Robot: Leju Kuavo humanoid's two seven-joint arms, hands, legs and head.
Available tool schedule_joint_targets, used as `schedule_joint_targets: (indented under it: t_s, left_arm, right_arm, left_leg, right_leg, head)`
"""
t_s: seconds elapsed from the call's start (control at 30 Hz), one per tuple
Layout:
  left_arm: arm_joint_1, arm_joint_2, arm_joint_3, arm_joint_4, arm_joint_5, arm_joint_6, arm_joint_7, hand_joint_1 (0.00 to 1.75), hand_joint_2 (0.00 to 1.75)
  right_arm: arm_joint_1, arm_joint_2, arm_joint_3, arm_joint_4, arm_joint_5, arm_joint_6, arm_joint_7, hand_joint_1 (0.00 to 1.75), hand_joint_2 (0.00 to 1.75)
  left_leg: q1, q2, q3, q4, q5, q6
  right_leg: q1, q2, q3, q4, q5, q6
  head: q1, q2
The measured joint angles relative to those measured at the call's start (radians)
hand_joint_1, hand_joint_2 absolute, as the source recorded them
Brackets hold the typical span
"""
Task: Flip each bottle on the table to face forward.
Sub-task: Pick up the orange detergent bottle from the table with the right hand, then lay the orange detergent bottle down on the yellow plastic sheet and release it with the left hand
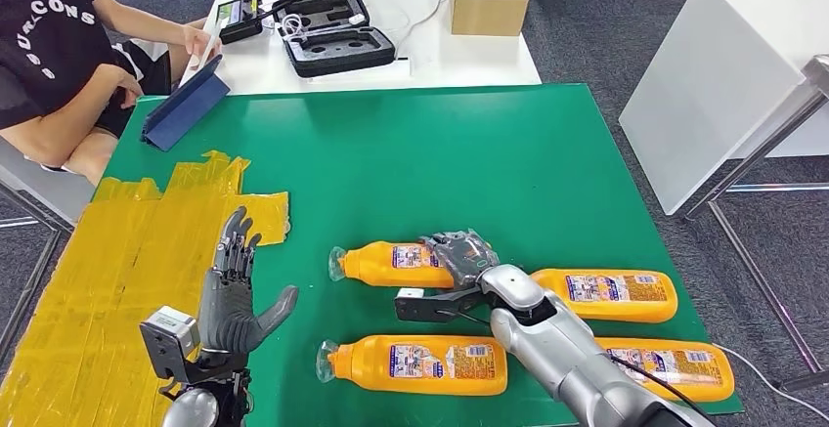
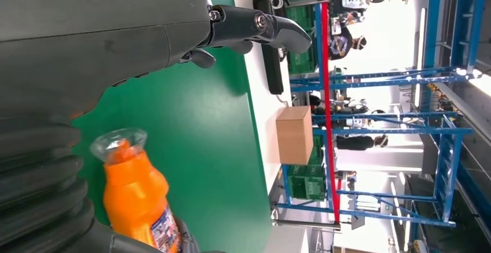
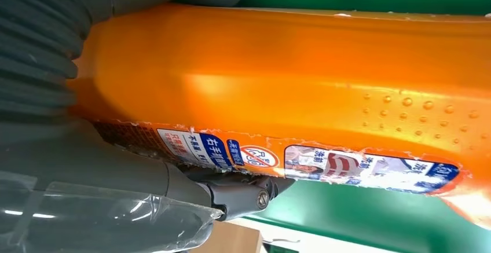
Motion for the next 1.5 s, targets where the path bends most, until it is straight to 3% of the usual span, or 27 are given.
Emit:
schedule_joint_targets:
  t_s: [0.23, 0.53, 0.67, 0.77, 1.17, 1.5]
  left_arm:
    - [0.003, 0.000, -0.018, 0.000, -0.017, 0.011, 0.007, 0.00, 1.75]
    - [0.006, 0.000, -0.024, -0.001, -0.022, 0.011, 0.008, 0.00, 1.75]
    - [0.015, 0.000, -0.052, -0.008, -0.062, 0.019, 0.018, 0.00, 1.75]
    - [0.015, 0.000, -0.068, -0.010, -0.072, 0.025, 0.021, 0.00, 1.75]
    - [-0.003, 0.006, -0.095, -0.007, -0.047, 0.012, 0.038, 0.00, 1.75]
    - [-0.017, 0.012, -0.110, 0.000, -0.005, -0.028, 0.060, 0.00, 1.75]
  right_arm:
    - [0.080, 0.031, -0.071, -0.094, -0.076, -0.052, -0.013, 1.75, 1.75]
    - [0.111, 0.045, -0.099, -0.138, -0.092, -0.060, -0.020, 1.75, 1.75]
    - [0.216, 0.122, -0.223, -0.313, -0.233, -0.160, -0.121, 1.75, 1.75]
    - [0.253, 0.164, -0.275, -0.381, -0.305, -0.178, -0.167, 1.75, 1.75]
    - [0.310, 0.232, -0.341, -0.445, -0.433, -0.145, -0.257, 1.75, 1.75]
    - [0.323, 0.258, -0.341, -0.450, -0.447, -0.122, -0.272, 1.75, 1.75]
  left_leg:
    - [0.000, 0.000, -0.002, 0.000, 0.000, 0.000]
    - [0.000, 0.000, -0.003, 0.000, 0.000, 0.000]
    - [0.000, 0.000, -0.003, 0.000, 0.000, 0.000]
    - [0.000, 0.000, -0.004, 0.000, 0.000, 0.000]
    - [0.000, 0.000, -0.004, 0.000, 0.000, 0.000]
    - [0.000, 0.000, -0.004, 0.000, 0.000, 0.000]
  right_leg:
    - [0.000, 0.000, -0.002, 0.000, 0.000, 0.000]
    - [0.000, 0.000, -0.002, 0.000, 0.000, 0.000]
    - [0.000, 0.000, -0.003, 0.000, 0.000, 0.000]
    - [0.000, 0.000, -0.004, 0.000, 0.000, 0.000]
    - [0.000, 0.000, -0.004, 0.000, 0.000, 0.000]
    - [0.000, 0.000, -0.004, 0.000, 0.000, 0.000]
  head:
    - [0.000, 0.000]
    - [0.000, 0.000]
    - [0.000, 0.000]
    - [0.000, 0.000]
    - [0.000, 0.000]
    - [0.000, 0.000]
